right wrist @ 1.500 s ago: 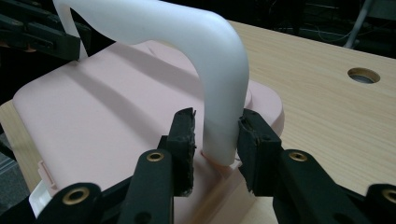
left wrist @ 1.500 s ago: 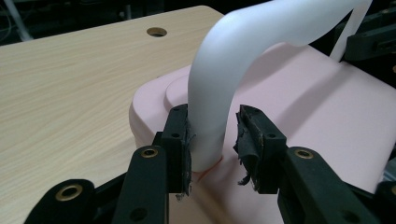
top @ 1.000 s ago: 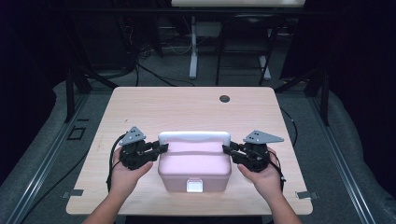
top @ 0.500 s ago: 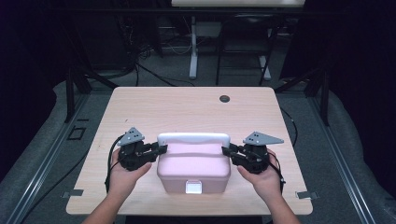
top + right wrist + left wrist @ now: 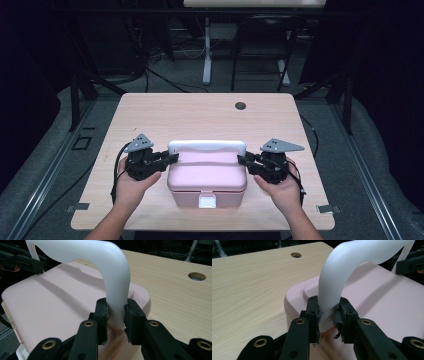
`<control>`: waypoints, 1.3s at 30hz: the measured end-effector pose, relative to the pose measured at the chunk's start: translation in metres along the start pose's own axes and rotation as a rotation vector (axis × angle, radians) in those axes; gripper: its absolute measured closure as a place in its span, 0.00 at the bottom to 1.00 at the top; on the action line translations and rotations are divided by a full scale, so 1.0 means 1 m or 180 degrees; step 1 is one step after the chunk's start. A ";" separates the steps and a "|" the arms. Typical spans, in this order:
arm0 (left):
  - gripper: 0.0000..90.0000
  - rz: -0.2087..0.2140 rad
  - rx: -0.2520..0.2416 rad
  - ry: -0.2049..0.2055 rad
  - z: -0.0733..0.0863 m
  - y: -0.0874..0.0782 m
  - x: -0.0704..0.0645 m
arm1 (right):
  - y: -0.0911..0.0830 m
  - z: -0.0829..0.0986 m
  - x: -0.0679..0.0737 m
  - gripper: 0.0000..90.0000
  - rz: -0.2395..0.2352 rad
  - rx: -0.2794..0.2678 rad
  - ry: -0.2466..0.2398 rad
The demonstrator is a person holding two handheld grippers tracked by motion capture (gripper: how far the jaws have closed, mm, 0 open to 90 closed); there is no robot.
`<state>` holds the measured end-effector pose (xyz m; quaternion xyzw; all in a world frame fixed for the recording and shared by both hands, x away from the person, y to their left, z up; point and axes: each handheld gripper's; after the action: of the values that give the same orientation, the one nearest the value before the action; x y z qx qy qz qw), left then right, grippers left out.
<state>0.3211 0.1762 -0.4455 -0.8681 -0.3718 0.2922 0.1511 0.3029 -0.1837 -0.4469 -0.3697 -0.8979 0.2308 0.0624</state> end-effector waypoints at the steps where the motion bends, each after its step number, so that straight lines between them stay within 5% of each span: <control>1: 0.82 0.0022 -0.0012 -0.0012 -0.001 -0.001 0.000 | -0.001 -0.003 0.000 0.82 0.0010 -0.0002 0.0001; 28: 0.75 0.0157 -0.0114 -0.0149 -0.009 -0.010 0.003 | -0.003 -0.014 -0.005 0.82 -0.0014 0.0004 0.0163; 39: 0.83 0.0136 -0.0088 -0.0036 0.003 -0.033 0.005 | -0.003 -0.012 -0.005 0.82 -0.0014 -0.0017 0.0180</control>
<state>0.3029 0.2022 -0.4341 -0.8762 -0.3579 0.2951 0.1307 0.3079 -0.1845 -0.4343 -0.3742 -0.8972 0.2177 0.0873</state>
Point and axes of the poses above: each handheld gripper's, and its own axes: y roughly forward along the jaws, z roughly out of its underside, x roughly to its left, and after that the axes turned 14 degrees about -y, right-handed
